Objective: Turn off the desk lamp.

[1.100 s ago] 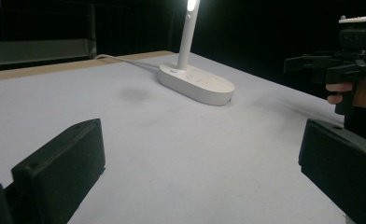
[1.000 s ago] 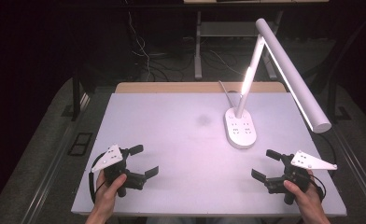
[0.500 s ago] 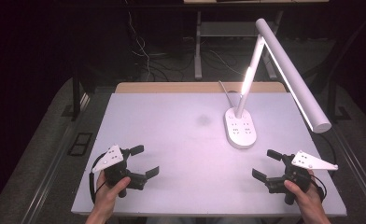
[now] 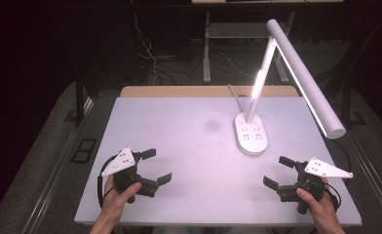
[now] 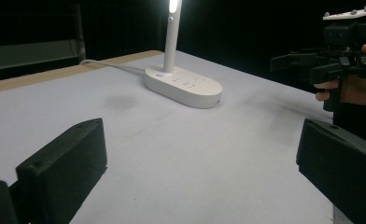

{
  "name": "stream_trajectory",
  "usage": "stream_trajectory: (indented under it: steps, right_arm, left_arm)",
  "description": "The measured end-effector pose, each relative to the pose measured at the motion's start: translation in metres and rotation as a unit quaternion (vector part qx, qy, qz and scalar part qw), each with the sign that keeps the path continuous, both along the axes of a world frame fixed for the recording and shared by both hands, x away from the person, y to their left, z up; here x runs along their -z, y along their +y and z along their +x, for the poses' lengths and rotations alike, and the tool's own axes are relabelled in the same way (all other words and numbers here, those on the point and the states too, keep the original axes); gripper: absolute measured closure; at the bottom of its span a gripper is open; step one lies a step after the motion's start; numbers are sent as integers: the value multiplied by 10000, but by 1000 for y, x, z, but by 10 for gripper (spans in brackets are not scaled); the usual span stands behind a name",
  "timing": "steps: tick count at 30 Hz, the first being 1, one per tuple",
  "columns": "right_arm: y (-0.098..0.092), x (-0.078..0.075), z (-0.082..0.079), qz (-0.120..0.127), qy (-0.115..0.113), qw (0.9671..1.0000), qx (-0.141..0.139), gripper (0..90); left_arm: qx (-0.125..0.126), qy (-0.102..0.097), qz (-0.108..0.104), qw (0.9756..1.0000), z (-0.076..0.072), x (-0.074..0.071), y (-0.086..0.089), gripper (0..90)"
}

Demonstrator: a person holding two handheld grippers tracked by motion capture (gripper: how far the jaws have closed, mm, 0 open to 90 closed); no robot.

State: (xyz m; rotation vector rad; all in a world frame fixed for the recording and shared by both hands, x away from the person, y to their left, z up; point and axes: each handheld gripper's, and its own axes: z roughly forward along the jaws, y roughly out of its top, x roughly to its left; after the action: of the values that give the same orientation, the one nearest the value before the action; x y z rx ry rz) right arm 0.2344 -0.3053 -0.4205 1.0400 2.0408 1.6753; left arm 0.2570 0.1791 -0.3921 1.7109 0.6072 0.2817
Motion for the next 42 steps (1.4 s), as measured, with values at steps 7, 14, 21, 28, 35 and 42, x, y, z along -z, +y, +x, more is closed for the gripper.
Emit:
stream_trajectory:
  steps: [7,14,21,28,35,42]
  right_arm:
    - [0,0,0,-3,11,10000,-2,7]
    - [-1,0,0,7,2,10000,33,7]
    - [0,0,0,-5,-3,10000,29,7]
    - [-1,0,0,5,-22,10000,53,7]
    - [-2,0,-1,7,-31,10000,61,6]
    - [-2,0,-1,8,-21,10000,81,7]
  left_arm:
    - [49,15,124,9999,9,-8,-5,5]
    - [99,65,266,9996,19,-14,-12,5]
    - [173,135,357,9991,29,-20,-21,5]
    - [172,218,295,9992,39,-25,-26,5]
    - [106,279,316,9991,51,-28,-31,5]
    - [94,280,375,9989,59,-31,-35,14]
